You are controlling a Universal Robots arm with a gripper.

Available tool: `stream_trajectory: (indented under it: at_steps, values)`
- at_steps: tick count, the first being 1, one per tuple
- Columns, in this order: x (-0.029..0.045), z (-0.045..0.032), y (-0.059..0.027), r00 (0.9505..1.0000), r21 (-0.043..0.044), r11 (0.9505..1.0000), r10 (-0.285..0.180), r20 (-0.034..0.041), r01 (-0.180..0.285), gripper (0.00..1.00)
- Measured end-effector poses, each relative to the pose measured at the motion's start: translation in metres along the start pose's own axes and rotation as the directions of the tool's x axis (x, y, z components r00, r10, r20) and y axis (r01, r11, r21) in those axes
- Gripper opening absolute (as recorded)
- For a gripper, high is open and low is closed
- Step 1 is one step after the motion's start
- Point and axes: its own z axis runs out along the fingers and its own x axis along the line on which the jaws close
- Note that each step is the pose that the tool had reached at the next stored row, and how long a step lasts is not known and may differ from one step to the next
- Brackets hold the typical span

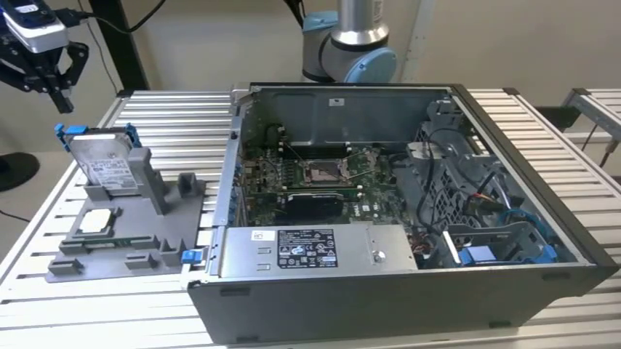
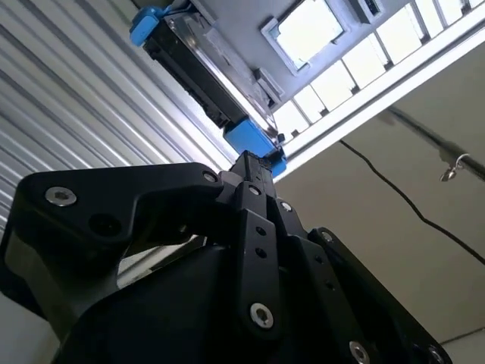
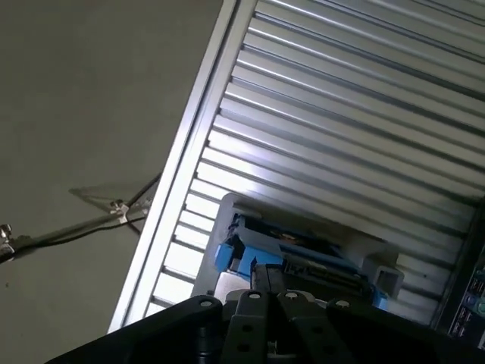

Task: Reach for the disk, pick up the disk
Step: 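Pick up the disk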

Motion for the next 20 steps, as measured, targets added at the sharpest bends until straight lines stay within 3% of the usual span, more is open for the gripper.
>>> stream_trajectory:
  at_steps: [5, 10, 20]
  values:
    - [0.0, 0.0, 0.0, 0.9981, 0.0002, 0.9981, -0.061, -0.0023, 0.061, 0.0]
    - [0.0, 0.0, 0.0, 0.9928, 0.0, 0.9928, -0.12, -0.0045, 0.12, 0.0]
    - [0.0, 0.0, 0.0001, 0.9919, 0.0, 0.9919, -0.127, -0.0048, 0.127, 0.0]
